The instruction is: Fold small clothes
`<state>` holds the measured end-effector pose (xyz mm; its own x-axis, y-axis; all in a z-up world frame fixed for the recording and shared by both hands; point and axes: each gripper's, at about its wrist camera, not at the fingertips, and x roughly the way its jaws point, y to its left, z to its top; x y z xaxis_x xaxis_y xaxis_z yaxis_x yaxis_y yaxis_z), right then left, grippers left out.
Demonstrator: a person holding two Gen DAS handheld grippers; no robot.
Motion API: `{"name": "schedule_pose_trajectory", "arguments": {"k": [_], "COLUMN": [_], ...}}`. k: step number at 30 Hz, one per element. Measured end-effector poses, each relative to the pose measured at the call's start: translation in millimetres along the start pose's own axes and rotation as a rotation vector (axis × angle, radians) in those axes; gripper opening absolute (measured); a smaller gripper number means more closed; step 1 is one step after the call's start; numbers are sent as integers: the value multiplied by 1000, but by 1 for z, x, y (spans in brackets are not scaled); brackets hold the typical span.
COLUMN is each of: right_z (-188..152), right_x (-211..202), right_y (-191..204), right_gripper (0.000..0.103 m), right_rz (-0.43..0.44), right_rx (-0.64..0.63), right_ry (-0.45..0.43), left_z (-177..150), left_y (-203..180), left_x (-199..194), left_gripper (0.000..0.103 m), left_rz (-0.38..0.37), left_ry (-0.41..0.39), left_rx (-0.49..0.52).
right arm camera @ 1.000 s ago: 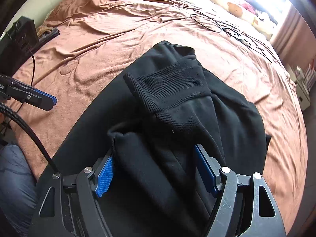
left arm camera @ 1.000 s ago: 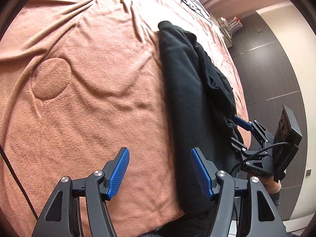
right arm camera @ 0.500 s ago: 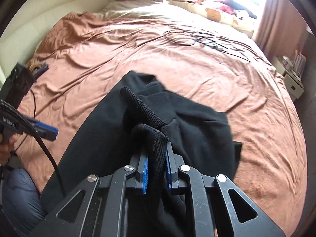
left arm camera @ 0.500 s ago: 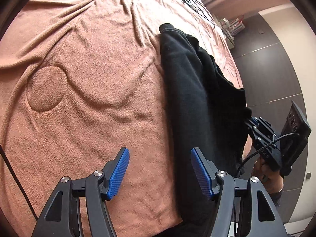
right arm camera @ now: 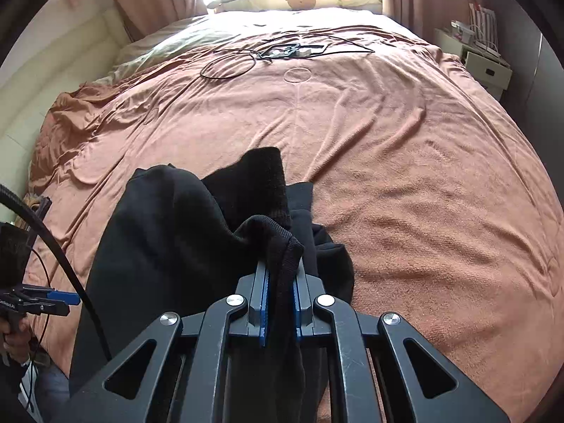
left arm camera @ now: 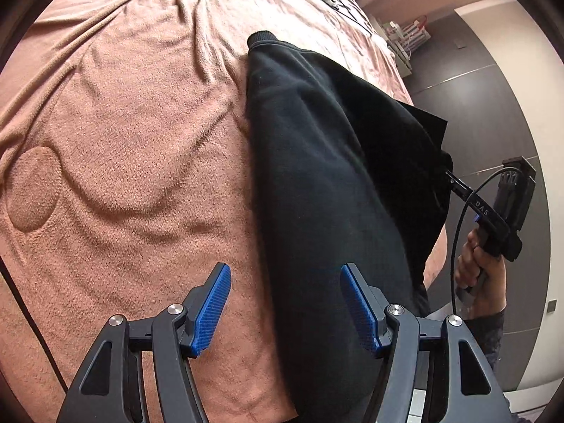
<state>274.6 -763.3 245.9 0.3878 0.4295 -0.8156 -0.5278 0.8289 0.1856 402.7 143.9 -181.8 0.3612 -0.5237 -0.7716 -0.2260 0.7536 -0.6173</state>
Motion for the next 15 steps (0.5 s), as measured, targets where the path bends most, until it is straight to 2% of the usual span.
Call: {"name": "schedule_pose_trajectory", "arguments": {"k": [6, 9, 12, 14, 15], "right_z": [11, 16, 19, 19, 19], "right_x": [29, 36, 37, 30, 26], "right_y": [-16, -29, -37, -33, -32], "right_gripper": [6, 7, 16, 24, 45], "right_rz": [-22, -10, 5, -6, 0], "right_rx": [19, 85, 140, 111, 104], "right_ry": [34, 40, 65, 51, 53], "left_z": [10, 12, 8, 10, 11], "left_y": [2, 1, 2, 0, -1], "left_x": [6, 10, 8, 8, 8], "left_gripper": [66, 66, 66, 66, 66], "left_rz": [3, 12, 14, 19, 20], "left_ry": [4, 3, 3, -3, -8], "left_rx": [-18, -19, -17, -15, -16]}}
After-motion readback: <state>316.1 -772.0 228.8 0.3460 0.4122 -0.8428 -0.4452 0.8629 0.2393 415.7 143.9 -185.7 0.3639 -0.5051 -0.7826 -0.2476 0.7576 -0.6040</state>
